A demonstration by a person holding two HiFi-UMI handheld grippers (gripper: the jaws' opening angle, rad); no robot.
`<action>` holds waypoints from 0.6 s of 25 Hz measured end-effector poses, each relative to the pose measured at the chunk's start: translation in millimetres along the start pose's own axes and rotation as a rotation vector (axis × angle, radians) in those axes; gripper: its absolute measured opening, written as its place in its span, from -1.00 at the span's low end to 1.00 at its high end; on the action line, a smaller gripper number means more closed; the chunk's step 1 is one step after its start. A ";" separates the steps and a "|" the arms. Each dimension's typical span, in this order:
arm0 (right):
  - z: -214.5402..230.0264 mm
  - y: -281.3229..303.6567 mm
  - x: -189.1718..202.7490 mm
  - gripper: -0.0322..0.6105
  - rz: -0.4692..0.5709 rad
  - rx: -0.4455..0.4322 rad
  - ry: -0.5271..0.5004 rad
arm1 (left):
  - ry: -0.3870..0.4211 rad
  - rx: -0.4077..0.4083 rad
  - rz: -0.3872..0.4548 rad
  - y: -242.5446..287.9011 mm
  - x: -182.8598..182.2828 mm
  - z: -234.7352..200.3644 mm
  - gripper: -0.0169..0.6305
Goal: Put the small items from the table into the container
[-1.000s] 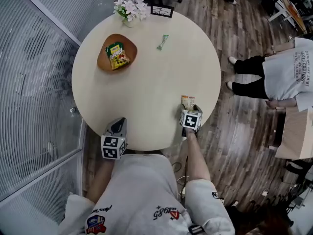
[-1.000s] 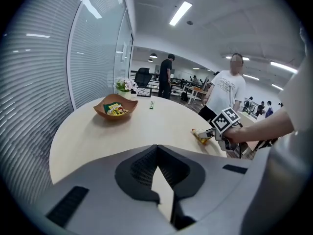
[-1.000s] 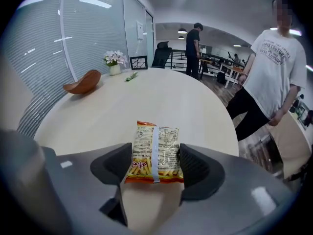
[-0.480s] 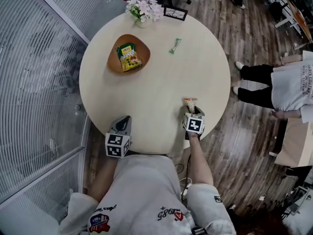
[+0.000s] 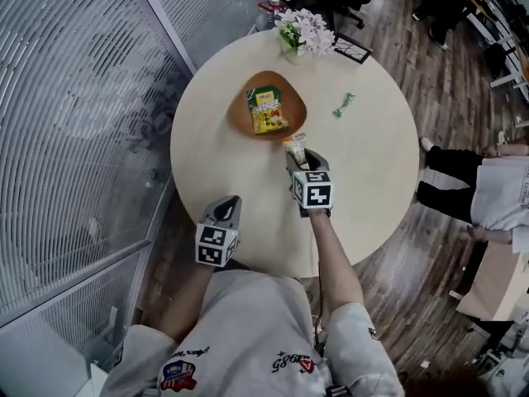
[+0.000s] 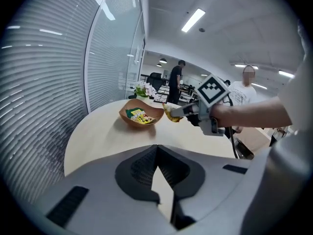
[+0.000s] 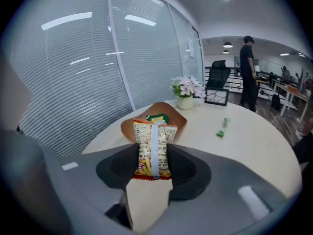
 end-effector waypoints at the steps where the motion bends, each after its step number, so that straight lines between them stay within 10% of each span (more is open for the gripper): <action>1: -11.0 14.8 -11.5 -0.36 -0.002 -0.018 -0.024 | -0.005 -0.010 0.005 -3.3 0.2 -4.2 -0.93; 15: -52.1 138.6 -58.7 -0.34 -0.172 -0.016 -0.124 | -0.082 -0.119 0.031 -36.0 18.4 -36.0 -0.93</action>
Point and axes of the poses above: the fingertips, and each gripper's own axes: y forward along the fingers, z to its right, x out of its underside, the point moved 9 cm from there along -y, backward along the fingers, and after that the axes turned 12 degrees about y, right-handed, at the moved point
